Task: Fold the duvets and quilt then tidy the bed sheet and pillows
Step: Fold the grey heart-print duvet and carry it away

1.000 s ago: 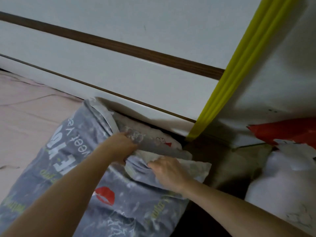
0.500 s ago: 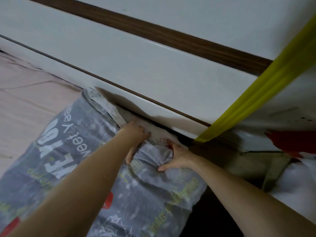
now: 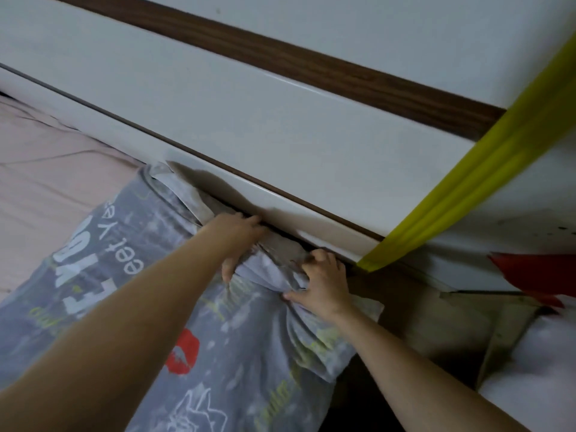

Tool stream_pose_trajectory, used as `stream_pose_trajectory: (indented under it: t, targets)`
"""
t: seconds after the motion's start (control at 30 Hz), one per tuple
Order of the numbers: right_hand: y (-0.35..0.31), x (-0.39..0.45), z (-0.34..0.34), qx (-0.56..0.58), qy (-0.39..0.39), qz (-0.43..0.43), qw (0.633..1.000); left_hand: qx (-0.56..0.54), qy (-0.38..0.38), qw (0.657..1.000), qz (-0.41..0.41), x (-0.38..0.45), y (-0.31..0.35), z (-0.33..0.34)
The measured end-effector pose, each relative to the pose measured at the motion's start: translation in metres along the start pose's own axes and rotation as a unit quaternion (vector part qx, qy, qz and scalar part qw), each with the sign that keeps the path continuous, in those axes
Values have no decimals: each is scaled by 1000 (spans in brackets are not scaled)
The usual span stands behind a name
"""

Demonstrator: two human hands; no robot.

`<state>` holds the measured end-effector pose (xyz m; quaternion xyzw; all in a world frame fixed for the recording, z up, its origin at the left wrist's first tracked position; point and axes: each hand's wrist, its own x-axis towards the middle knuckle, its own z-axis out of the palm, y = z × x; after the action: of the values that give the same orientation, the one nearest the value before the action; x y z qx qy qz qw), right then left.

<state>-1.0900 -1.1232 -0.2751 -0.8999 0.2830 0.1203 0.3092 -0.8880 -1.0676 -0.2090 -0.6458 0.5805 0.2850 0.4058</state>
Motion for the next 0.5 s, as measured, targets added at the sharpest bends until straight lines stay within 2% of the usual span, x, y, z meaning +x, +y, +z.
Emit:
stream_pose_trajectory:
  t: [0.07,0.1,0.17,0.27,0.33,0.4,0.5]
  targets:
    - [12,17,-3,117,-136,59,982,-42,-72,996,-10,17,3,-5]
    - [16,23,-4,155,-177,83,968,-61,-95,994,-3,24,2,-8]
    - [19,34,-6,126,-207,88,966,-86,-110,990,16,35,0,-9]
    - [7,25,-15,48,-188,56,979,-76,-109,991,8,31,6,-4]
    - [2,6,-13,88,-198,69,974,-60,-82,995,20,14,11,-1]
    - [-1,-19,-15,135,-216,59,965,-36,-11,999,36,-15,15,0]
    - [-16,-57,-30,60,-264,2,963,-7,100,994,49,-73,24,2]
